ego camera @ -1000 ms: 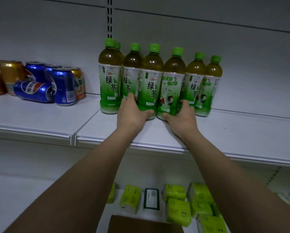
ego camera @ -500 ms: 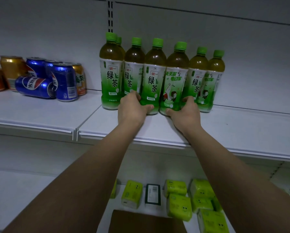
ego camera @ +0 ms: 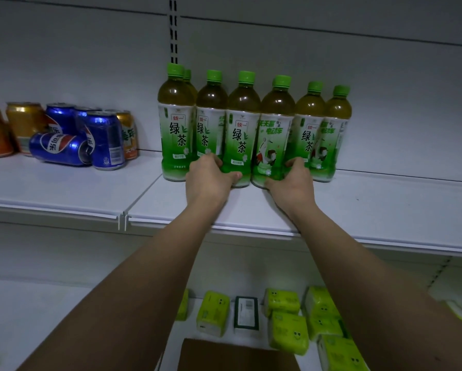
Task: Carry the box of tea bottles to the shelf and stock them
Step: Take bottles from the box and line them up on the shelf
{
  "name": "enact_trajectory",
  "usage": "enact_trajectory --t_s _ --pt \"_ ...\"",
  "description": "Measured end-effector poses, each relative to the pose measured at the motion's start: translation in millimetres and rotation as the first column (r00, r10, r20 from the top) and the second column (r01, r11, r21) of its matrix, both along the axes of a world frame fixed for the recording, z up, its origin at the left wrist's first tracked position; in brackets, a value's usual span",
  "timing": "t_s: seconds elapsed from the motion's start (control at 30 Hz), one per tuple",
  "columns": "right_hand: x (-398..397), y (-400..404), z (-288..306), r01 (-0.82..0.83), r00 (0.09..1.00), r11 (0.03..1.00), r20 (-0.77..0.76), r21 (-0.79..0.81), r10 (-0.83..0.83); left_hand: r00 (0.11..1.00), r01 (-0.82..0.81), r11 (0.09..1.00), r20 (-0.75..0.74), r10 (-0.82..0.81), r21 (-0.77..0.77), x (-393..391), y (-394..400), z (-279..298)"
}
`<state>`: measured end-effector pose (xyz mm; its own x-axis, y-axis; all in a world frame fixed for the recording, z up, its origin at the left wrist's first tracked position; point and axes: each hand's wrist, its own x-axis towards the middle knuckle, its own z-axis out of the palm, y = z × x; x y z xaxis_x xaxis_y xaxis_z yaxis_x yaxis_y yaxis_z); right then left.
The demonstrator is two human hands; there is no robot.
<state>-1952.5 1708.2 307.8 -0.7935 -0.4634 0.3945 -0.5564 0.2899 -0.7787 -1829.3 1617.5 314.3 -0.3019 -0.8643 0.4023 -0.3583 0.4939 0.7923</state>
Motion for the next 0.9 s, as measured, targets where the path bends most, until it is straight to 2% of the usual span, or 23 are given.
enact_trajectory --t_s 0.13,0.27,0.37,0.47,0.53,0.6,0.67,0.73,0.8,0.9 --pt "7 4 2 0.008 1.0 1.0 0.001 -0.012 -0.008 0.998 -0.018 0.999 0.055 0.021 -0.045 4 8 2" --pt "36 31 16 0.023 1.0 0.983 -0.01 -0.181 -0.025 0.986 -0.022 0.965 0.154 0.064 -0.26 19 38 11" --pt "71 64 13 -0.149 0.985 0.928 0.028 -0.342 0.169 0.991 0.045 0.917 0.136 0.011 -0.397 38 64 4" --pt "97 103 -12 -0.289 0.943 0.886 0.053 -0.363 0.329 0.992 0.127 0.879 0.084 -0.099 -0.46 69 87 -16" --pt "107 120 -33 -0.343 0.912 0.881 0.109 -0.326 0.395 0.981 0.195 0.864 0.109 -0.163 -0.464 91 100 -34" --pt "116 131 -54 -0.371 0.893 0.9 0.178 -0.23 0.414 0.967 0.248 0.87 0.17 -0.192 -0.426 107 106 -58" --pt "119 139 -81 -0.421 0.854 0.9 0.286 -0.112 0.435 0.945 0.286 0.906 0.25 -0.212 -0.312 117 108 -84" --pt "120 144 -115 -0.457 0.827 0.889 0.376 0.02 0.417 0.888 0.329 0.939 0.37 -0.274 -0.095 124 111 -113" --pt "122 150 -153 -0.442 0.826 0.894 0.425 0.08 0.37 0.811 0.346 0.931 0.461 -0.361 0.121 131 118 -147" --pt "128 170 -217 -0.391 0.822 0.901 0.513 0.19 0.248 0.708 0.327 0.891 0.543 -0.452 0.315 147 140 -212"
